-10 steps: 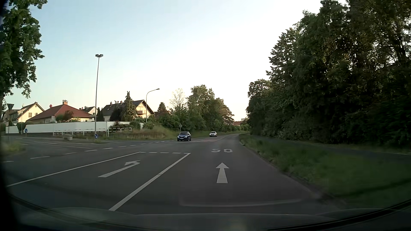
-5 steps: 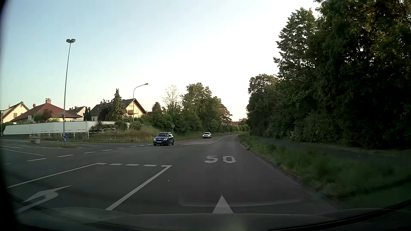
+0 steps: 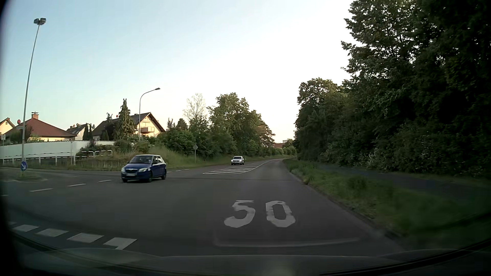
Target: Follow the waypoints while adhering to traffic rules and regulations
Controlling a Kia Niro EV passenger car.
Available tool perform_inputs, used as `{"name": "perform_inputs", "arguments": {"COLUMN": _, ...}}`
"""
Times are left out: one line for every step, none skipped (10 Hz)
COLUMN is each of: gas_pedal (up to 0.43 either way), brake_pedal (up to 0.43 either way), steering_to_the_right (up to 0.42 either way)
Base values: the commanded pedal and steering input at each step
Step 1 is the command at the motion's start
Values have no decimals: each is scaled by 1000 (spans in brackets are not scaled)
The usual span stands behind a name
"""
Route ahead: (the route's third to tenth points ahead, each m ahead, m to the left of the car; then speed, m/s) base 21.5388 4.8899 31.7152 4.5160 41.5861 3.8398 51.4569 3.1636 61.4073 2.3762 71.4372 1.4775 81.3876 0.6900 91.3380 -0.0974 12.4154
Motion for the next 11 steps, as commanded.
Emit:
{"name": "perform_inputs", "arguments": {"gas_pedal": 28, "brake_pedal": 30, "steering_to_the_right": 7}}
{"name": "perform_inputs", "arguments": {"gas_pedal": 28, "brake_pedal": 24, "steering_to_the_right": 7}}
{"name": "perform_inputs", "arguments": {"gas_pedal": 28, "brake_pedal": 30, "steering_to_the_right": 7}}
{"name": "perform_inputs", "arguments": {"gas_pedal": 28, "brake_pedal": 30, "steering_to_the_right": 6}}
{"name": "perform_inputs", "arguments": {"gas_pedal": 28, "brake_pedal": 30, "steering_to_the_right": 5}}
{"name": "perform_inputs", "arguments": {"gas_pedal": 28, "brake_pedal": 30, "steering_to_the_right": 5}}
{"name": "perform_inputs", "arguments": {"gas_pedal": 28, "brake_pedal": 30, "steering_to_the_right": 5}}
{"name": "perform_inputs", "arguments": {"gas_pedal": 28, "brake_pedal": 30, "steering_to_the_right": 5}}
{"name": "perform_inputs", "arguments": {"gas_pedal": 28, "brake_pedal": 30, "steering_to_the_right": 5}}
{"name": "perform_inputs", "arguments": {"gas_pedal": 28, "brake_pedal": 30, "steering_to_the_right": 5}}
{"name": "perform_inputs", "arguments": {"gas_pedal": 28, "brake_pedal": 30, "steering_to_the_right": 5}}
